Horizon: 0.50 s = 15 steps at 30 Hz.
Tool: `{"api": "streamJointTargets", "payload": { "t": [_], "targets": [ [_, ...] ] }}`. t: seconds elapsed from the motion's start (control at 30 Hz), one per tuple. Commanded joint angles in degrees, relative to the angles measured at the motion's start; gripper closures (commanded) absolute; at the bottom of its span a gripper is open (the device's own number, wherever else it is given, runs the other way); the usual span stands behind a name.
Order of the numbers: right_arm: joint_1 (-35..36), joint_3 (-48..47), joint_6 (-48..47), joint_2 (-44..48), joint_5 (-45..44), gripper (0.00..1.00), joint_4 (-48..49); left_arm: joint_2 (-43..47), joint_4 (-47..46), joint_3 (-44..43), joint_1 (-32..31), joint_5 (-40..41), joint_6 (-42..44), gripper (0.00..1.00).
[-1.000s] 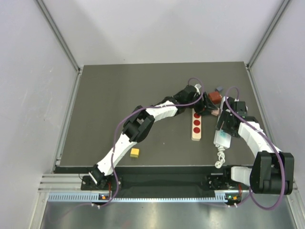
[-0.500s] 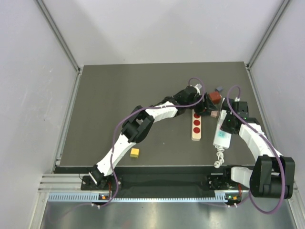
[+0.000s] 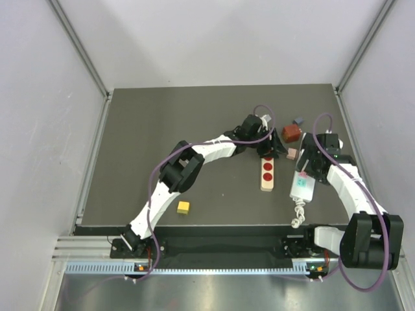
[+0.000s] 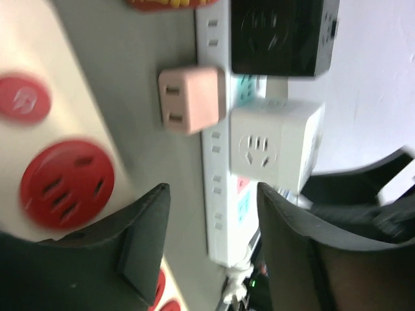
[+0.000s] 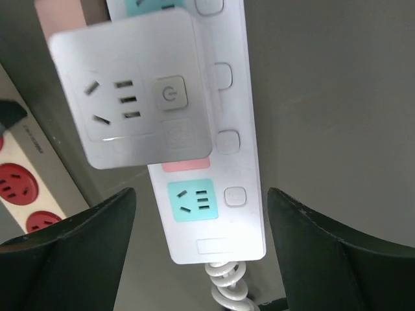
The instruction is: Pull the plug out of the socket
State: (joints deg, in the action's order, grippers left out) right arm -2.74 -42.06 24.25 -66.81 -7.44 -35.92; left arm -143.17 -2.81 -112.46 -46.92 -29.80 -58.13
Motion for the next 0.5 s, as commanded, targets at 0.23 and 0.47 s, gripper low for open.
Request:
{"api": "streamJointTargets", "payload": {
  "t": [0.23, 0.47],
  "targets": [
    [-0.3, -18.1, -1.9, -4.5, -5.7, 0.16, -6.4, 17.6, -14.3, 19.8, -1.8, -10.6, 1.8, 0.65],
    [-0.1, -23.0, -3.2, -11.1, -1.5, 0.18, -8.8, 15.1, -19.9, 20.0, -9.2, -10.5, -0.6, 0.92]
  ]
}}
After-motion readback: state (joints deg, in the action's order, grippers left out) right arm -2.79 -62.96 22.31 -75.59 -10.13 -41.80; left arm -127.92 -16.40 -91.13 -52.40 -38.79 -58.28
